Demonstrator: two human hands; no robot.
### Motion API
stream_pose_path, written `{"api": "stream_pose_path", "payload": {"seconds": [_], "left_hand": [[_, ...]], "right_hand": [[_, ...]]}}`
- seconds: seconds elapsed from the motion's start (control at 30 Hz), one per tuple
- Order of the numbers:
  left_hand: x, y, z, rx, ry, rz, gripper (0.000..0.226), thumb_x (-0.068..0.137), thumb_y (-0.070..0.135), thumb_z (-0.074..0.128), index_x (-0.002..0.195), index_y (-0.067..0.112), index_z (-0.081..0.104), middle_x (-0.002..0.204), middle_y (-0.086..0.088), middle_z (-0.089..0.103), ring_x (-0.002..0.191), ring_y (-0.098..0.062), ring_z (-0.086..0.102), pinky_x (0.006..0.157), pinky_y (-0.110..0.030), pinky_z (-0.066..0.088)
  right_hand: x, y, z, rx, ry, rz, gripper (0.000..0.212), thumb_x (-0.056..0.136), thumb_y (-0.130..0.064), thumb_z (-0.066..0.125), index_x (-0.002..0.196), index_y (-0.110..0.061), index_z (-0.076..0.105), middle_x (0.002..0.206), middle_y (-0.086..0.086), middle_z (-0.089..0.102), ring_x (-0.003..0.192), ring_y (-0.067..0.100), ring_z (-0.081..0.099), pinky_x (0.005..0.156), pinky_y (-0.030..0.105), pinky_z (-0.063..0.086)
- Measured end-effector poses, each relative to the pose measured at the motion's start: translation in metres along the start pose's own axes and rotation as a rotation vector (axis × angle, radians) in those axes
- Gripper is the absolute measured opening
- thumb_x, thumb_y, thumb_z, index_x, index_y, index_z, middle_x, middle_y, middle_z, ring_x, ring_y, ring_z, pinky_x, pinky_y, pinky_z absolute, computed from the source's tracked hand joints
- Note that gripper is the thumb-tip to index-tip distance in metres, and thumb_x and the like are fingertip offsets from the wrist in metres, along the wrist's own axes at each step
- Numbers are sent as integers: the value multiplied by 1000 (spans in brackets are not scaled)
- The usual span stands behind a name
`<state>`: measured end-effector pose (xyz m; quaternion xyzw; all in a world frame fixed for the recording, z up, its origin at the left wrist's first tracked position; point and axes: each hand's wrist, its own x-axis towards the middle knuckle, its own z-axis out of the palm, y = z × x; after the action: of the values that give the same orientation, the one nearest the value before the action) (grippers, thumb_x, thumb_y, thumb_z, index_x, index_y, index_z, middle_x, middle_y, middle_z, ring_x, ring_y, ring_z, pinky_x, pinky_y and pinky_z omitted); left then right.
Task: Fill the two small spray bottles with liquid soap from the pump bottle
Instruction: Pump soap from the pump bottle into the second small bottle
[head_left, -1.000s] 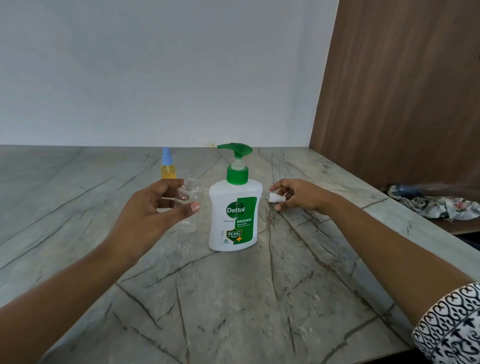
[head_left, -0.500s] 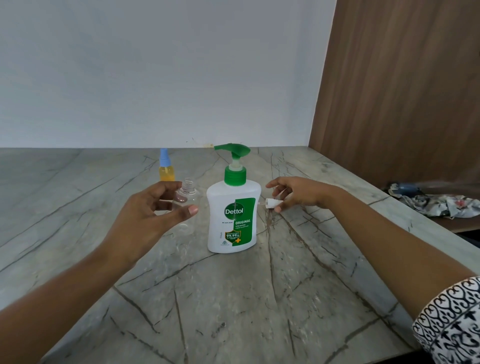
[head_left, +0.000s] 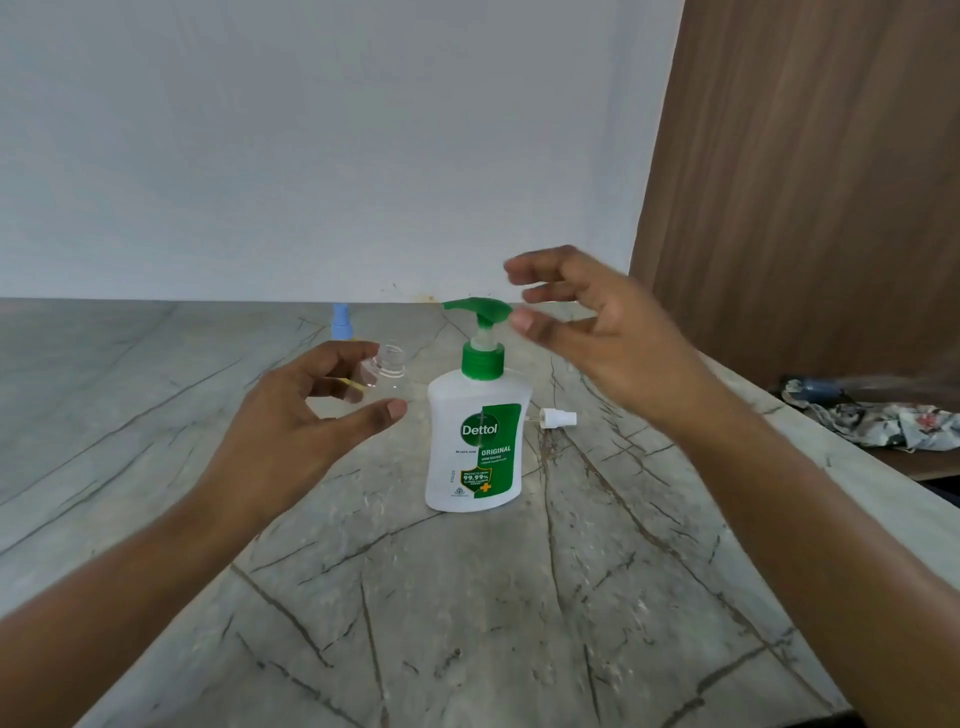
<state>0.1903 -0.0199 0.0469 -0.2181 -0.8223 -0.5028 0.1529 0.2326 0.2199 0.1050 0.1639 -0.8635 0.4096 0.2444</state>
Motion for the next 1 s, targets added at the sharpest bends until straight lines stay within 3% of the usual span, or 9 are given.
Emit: {"api": "stream_pose_path", "payload": {"seconds": [0.07, 0.17, 0.27, 0.43, 0.67, 0.83, 1.0], "left_hand": [[1, 3, 1, 29, 12, 7, 41, 67, 40, 74, 106, 39, 62, 98, 12, 66, 88, 2, 59, 66, -2, 38], [2, 9, 1, 43, 15, 20, 41, 68, 38, 75, 107, 40, 61, 95, 14, 63, 88, 1, 57, 60, 4, 35], [6, 16, -1, 37, 19, 38, 39, 67, 43, 74, 104, 42, 62, 92, 14, 62, 87, -2, 58, 61, 0, 35], [13, 27, -4, 64, 20, 59, 39, 67, 47, 73, 104, 47, 58, 92, 17, 62, 87, 1, 57, 65, -14, 38], [17, 34, -7, 113, 5, 101, 39, 64, 51, 72, 97, 56, 52, 93, 21, 59, 88, 5, 54, 63, -15, 41], [19, 32, -4, 140, 4, 120, 52, 60, 55, 68, 111, 45, 60, 95, 20, 58, 89, 1, 55, 65, -12, 43], [22, 34, -2, 169, 40, 143, 50, 67, 49, 72, 115, 40, 61, 96, 20, 57, 89, 0, 55, 67, -15, 45]], "right_hand": [[-3, -4, 15, -58, -1, -33, 34, 89, -29, 62, 122, -27, 56, 122, -14, 58, 111, -3, 52, 88, 19, 48], [-6, -1, 29, -83, 110, -68, 29, 90, -22, 62, 119, -23, 60, 116, -12, 61, 107, -3, 54, 90, 18, 49], [-7, 1, 37, -121, 185, -98, 30, 91, -21, 61, 121, -21, 61, 117, -10, 61, 107, 0, 54, 91, 17, 48], [-4, -1, 45, -294, 257, -224, 28, 91, -24, 56, 116, -14, 64, 113, -2, 64, 104, 10, 57, 88, 29, 50], [-5, -4, 53, -542, 380, -338, 28, 85, -14, 56, 111, -11, 66, 108, 1, 66, 99, 9, 53, 76, 15, 39], [-6, -6, 54, -599, 391, -330, 31, 80, -11, 57, 109, -11, 68, 105, 1, 68, 94, 12, 60, 72, 14, 39], [-5, -11, 55, -577, 362, -323, 32, 81, -9, 53, 109, -11, 68, 106, 1, 68, 92, 15, 64, 69, 16, 42]]}}
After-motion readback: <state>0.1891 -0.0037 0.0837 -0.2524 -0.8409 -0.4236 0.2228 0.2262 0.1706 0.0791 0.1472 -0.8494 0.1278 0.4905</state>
